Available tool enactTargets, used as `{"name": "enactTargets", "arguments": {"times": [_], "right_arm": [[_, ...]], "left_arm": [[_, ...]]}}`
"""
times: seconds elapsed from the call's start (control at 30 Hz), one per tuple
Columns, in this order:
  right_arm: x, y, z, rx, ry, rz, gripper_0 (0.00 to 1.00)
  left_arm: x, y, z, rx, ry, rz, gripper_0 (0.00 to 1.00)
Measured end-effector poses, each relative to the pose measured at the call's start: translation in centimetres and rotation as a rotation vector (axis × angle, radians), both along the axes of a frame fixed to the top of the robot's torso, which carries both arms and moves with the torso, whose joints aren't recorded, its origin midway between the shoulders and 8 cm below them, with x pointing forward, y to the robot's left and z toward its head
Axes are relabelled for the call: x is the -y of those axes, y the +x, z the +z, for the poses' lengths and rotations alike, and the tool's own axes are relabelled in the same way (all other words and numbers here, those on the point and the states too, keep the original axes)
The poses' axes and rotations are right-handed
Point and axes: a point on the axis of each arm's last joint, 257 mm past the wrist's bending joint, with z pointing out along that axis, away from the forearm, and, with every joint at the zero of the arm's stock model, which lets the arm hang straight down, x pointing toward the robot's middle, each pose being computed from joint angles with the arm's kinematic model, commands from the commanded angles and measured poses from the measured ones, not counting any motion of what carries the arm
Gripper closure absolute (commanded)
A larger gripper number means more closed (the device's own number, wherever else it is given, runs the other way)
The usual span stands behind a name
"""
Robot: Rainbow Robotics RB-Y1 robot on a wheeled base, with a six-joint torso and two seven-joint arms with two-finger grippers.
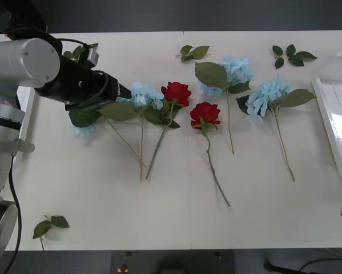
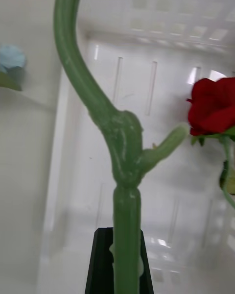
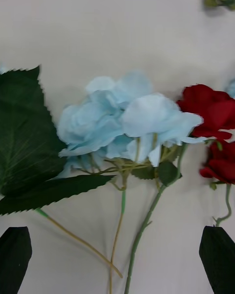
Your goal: Put the red flowers into the right box and the blue flowers into the left box
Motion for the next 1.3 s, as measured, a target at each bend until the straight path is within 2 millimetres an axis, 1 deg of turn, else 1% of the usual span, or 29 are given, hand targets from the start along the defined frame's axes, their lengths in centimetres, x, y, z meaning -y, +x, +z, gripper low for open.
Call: {"name": "enactTargets", "arguments": {"times": [0.2, 0.27, 0.37, 0.47, 0.5, 0.57, 0.6, 0.63, 0.67, 0.7, 0.73, 0.8, 0.87, 1.0, 1.1, 1.2, 1.3], "right_arm": [[5.5, -0.5, -0.1, 0.009, -0.146, -0.083, 1.00], [6.8, -0.7, -0.4, 0.010, -0.173, -0.112, 1.00], [8.6, -1.0, -1.9, 0.000, -0.218, -0.154, 1.00], [9.3, -0.8, -3.7, -0.002, -0.257, -0.165, 1.00], [9.2, -0.7, -4.2, -0.004, -0.262, -0.165, 1.00], [9.0, -0.5, -5.2, -0.009, -0.272, -0.161, 0.85], [9.1, -0.4, -5.5, -0.008, -0.286, -0.159, 0.80], [9.2, -0.2, -5.7, -0.004, -0.302, -0.157, 0.68], [9.3, -0.1, -5.9, -0.002, -0.314, -0.155, 0.59], [9.3, 0.0, -6.1, -0.002, -0.320, -0.153, 0.44], [9.2, 0.0, -6.2, -0.003, -0.320, -0.152, 0.38], [9.2, 0.0, -6.3, -0.005, -0.318, -0.153, 0.21], [9.2, -0.1, -6.3, -0.005, -0.318, -0.155, 0.15], [9.2, -0.2, -6.4, -0.011, -0.312, -0.156, 0.10], [8.2, -0.8, -7.1, -0.050, -0.280, -0.144, 0.08], [6.3, -1.0, -7.6, -0.093, -0.257, -0.098, 0.07], [2.8, -0.4, -7.3, -0.113, -0.205, -0.046, 0.07]], "left_arm": [[-2.1, -1.2, -2.5, -0.133, 0.051, 0.176, 0.00], [-2.5, -1.6, -2.9, -0.171, 0.042, 0.234, 0.00], [-3.1, -2.4, -3.6, -0.222, 0.053, 0.315, 0.00], [-3.5, -2.8, -4.1, -0.242, 0.078, 0.359, 0.00], [-3.5, -2.9, -4.3, -0.244, 0.089, 0.366, 0.00], [-3.5, -3.0, -4.6, -0.245, 0.115, 0.380, 0.00], [-3.4, -3.1, -4.8, -0.246, 0.129, 0.391, 0.00], [-3.3, -3.2, -5.1, -0.248, 0.141, 0.401, 0.00], [-3.0, -3.3, -5.3, -0.251, 0.150, 0.415, 0.00], [-2.7, -3.4, -5.5, -0.257, 0.152, 0.428, 0.00], [-2.4, -3.6, -5.7, -0.261, 0.156, 0.432, 0.00], [-2.1, -3.8, -6.1, -0.266, 0.167, 0.428, 0.00], [-2.0, -3.8, -6.6, -0.270, 0.172, 0.427, 0.00], [-2.4, -3.2, -8.0, -0.277, 0.164, 0.440, 0.00], [-2.6, -3.1, -8.8, -0.285, 0.164, 0.448, 0.00], [-2.4, -2.9, -9.3, -0.279, 0.172, 0.442, 0.00], [-2.0, -2.9, -10.1, -0.271, 0.191, 0.426, 0.00]]}}
